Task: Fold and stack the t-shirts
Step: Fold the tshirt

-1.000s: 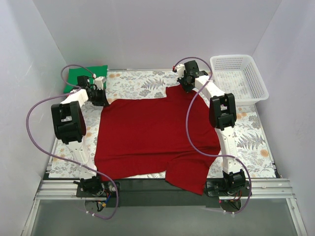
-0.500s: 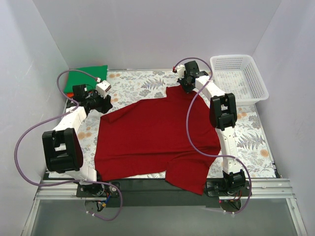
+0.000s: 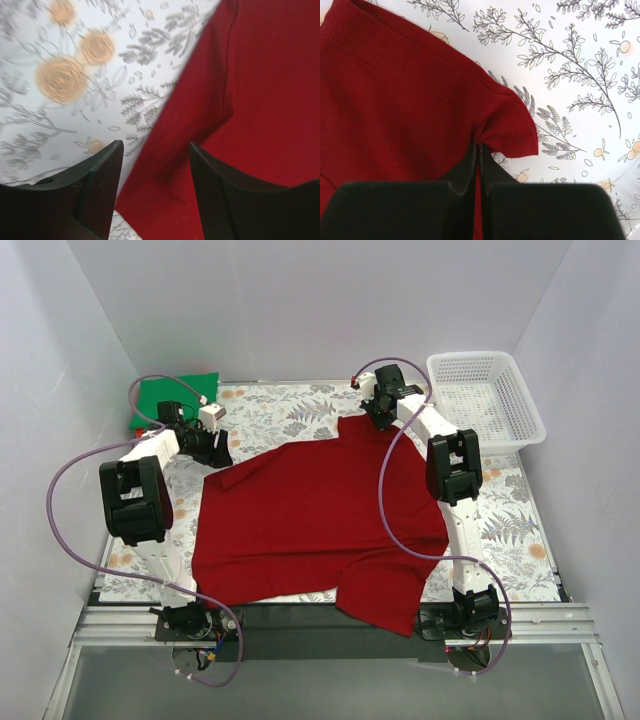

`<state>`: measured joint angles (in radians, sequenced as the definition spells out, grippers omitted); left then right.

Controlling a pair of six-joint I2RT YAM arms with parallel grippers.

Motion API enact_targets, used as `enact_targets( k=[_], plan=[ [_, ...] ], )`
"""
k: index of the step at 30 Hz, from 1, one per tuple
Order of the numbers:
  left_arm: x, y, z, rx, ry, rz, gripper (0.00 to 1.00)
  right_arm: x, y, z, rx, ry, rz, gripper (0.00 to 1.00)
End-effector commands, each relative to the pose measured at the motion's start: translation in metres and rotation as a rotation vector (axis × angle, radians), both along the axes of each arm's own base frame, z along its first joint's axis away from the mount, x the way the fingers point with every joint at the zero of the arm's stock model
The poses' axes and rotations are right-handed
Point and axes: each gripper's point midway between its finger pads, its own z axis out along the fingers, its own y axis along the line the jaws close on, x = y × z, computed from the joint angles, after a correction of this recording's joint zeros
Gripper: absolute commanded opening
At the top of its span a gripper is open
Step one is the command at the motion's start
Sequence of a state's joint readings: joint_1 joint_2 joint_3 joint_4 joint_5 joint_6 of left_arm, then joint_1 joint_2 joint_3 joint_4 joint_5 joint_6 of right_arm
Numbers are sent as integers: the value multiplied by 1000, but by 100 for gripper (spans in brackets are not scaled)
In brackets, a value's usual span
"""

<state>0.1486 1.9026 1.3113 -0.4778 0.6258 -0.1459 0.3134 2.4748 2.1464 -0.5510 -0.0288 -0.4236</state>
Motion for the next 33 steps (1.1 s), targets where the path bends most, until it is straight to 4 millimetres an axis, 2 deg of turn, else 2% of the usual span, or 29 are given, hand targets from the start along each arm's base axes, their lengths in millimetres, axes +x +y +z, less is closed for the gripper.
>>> enact_targets(
  k=[1, 5, 9, 14, 24, 28, 33],
  plan=[
    [-19, -8, 1, -44, 99, -33, 54, 3, -2, 36, 16, -56, 3, 1],
    [-28, -11, -6, -53, 148, -52, 54, 3, -3, 37, 11, -58, 3, 1],
    [-35, -12, -9, -52, 166, -68, 48, 4, -4, 37, 10, -60, 3, 1],
    [-35, -13, -1, -60, 147, -74, 43, 4, -5, 38, 8, -62, 2, 1],
    [-17, -11, 34, -57, 43, -35, 49, 2, -5, 39, 7, -61, 3, 1],
    [-20, -12, 35, -56, 56, -42, 49, 2, -5, 40, 8, -62, 4, 1],
    [-35, -15, 27, -66, 105, -68, 49, 3, -7, 42, 6, -66, 2, 1]
  ],
)
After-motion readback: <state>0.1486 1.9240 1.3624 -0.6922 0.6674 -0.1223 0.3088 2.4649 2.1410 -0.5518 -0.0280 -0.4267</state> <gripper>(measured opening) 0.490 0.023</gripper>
